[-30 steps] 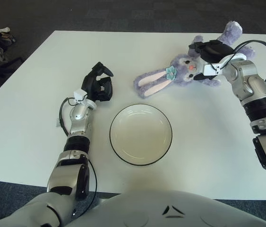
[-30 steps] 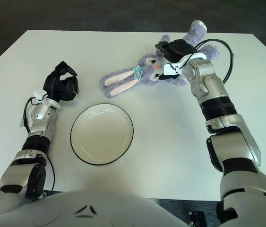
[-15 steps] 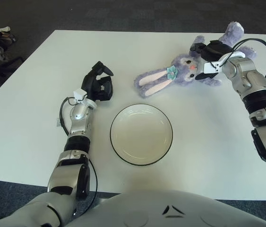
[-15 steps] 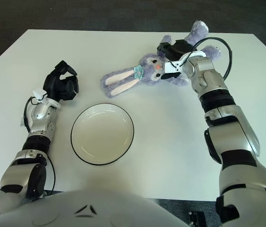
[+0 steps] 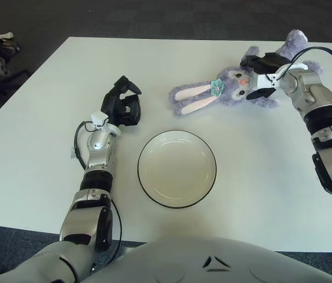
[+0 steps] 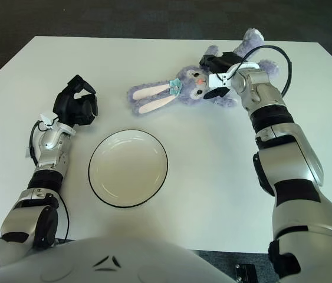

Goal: Put the doll into the plate.

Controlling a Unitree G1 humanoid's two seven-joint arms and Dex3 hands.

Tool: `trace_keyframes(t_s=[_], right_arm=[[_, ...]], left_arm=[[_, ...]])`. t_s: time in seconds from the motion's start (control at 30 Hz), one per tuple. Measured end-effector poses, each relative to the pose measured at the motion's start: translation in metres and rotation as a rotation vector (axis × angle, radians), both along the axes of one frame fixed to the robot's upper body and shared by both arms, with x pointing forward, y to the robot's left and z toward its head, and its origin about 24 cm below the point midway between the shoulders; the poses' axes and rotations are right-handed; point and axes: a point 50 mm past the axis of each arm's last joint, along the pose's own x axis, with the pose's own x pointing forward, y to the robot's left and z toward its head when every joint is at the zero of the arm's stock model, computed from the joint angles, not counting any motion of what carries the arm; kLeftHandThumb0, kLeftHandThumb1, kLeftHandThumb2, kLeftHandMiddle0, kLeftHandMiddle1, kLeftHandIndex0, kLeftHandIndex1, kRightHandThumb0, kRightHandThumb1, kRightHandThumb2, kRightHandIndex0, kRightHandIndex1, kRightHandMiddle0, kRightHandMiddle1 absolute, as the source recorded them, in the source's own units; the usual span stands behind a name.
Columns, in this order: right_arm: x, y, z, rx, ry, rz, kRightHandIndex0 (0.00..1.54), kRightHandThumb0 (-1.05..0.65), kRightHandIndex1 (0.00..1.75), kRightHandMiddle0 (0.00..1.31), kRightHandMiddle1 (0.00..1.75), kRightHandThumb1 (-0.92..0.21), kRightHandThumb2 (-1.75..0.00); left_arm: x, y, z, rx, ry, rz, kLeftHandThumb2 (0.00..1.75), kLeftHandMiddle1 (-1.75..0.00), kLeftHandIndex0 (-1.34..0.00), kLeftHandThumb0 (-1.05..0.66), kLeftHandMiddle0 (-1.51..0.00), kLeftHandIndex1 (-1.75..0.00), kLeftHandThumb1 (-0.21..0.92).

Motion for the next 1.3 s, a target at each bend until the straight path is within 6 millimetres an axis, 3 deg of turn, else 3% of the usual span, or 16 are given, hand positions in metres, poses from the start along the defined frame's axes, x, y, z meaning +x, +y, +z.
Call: trace_keyframes(t_s=[0.27,0.8,0.93,1.17,1.3], right_arm=[[0.0,-0.001,-0.006,-0.002,0.019,0.004,0.0,-0.76,0.29,0.0,0.32,-0.33,-0.86],[0.003,-0.003,-0.014,-0.02,0.067,-0.009,0.0,-0.78,0.1,0.0,0.48,-0.41,-0.8],[0.004,-0.002,-0.016,-0.009,0.079,-0.016,0.0,-0.71,0.11,0.0,0.53,-0.35,-0.85],[0.005,-0.001,-0.019,0.011,0.094,-0.034,0.0,-0.46,0.2,0.0,0.58,-0.14,-1.07],[0.006,0.003,-0.022,0.025,0.103,-0.056,0.0,-0.29,0.34,0.0,0.63,-0.03,-1.2]], left_arm=[[-0.002,0.0,0.001,-0.001,-0.009,0.007,1.18,-1.75,-0.52,-0.44,-1.13,-1.75,0.43],[-0.004,0.001,0.002,0.003,-0.015,0.046,1.17,-1.75,-0.52,-0.44,-1.13,-1.75,0.43],[-0.005,0.001,0.003,0.002,-0.02,0.056,1.17,-1.75,-0.52,-0.44,-1.14,-1.75,0.43],[-0.007,0.001,0.004,0.004,-0.029,0.063,1.18,-1.75,-0.52,-0.44,-1.17,-1.75,0.43],[-0.008,0.001,0.004,0.004,-0.03,0.063,1.18,-1.75,-0.52,-0.44,-1.18,-1.75,0.42]])
